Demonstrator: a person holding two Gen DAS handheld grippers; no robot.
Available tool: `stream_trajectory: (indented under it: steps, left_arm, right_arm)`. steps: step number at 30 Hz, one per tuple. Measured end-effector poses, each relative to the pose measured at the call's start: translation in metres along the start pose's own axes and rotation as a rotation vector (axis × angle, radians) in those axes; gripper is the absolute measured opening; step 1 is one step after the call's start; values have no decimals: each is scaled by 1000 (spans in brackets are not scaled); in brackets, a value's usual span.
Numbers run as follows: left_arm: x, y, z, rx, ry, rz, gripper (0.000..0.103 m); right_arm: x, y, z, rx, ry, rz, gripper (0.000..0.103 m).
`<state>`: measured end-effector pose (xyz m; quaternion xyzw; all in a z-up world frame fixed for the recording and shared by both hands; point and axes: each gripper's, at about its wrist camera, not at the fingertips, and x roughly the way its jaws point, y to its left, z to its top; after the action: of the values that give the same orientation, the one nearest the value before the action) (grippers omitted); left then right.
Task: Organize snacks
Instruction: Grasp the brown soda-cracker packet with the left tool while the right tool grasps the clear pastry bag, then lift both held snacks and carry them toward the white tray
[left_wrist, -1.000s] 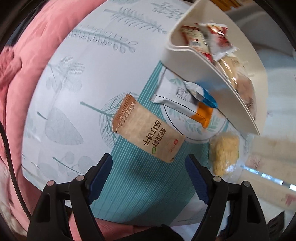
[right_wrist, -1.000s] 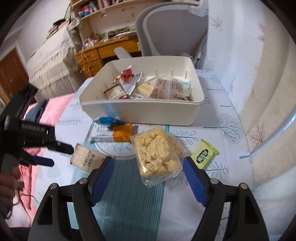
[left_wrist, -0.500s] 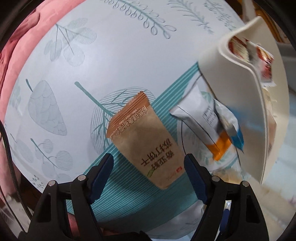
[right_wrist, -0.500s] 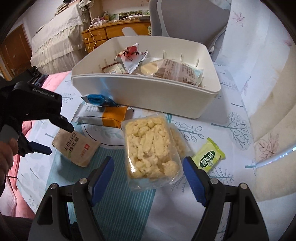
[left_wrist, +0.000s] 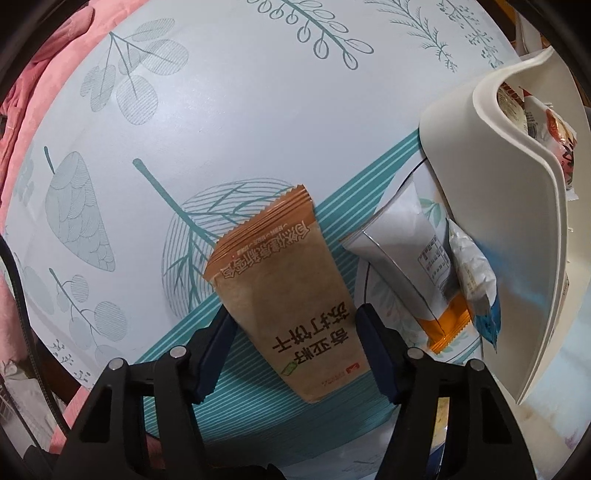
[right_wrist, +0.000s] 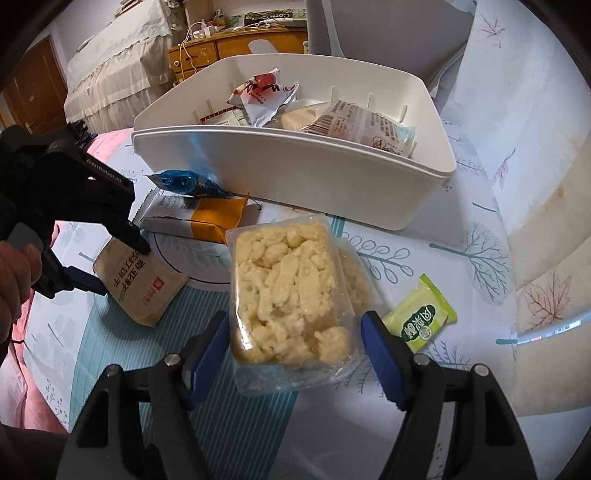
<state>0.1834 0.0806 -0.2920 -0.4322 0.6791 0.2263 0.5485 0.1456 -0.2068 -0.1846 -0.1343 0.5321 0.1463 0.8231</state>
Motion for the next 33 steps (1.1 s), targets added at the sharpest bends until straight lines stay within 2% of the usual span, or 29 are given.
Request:
stream_trajectory:
  steps: [11, 20, 21, 22, 25, 26, 28, 33]
  left_arm:
    - [-3, -6, -4, 9, -7, 6, 61]
    - [-4, 1, -9, 25, 82, 36, 59]
    - [-6, 1, -10, 28, 82, 31, 54]
    - [-8, 0, -10, 34, 79, 31, 44]
    - [-17, -5, -11, 92, 85, 40, 29]
    - [-17, -4, -10, 96, 91, 34, 29]
    - [-16, 3, -10, 81, 113, 55, 21]
    - [-17, 15, -18, 70, 131, 37, 21]
  right_arm:
    - [5, -1, 0, 10, 30, 8, 59]
    - [0, -7, 0, 76, 83, 24, 57]
    - [-2, -8, -1, 86, 86, 27, 57]
    - [-4, -8, -2, 93, 87, 29, 56]
    - [-12, -10, -4, 113, 80, 35, 56]
    - [-15, -10, -5, 119, 77, 35, 56]
    - [-18, -11, -7, 129, 75, 38, 56]
    - [-31, -7, -13, 133, 50, 34, 56]
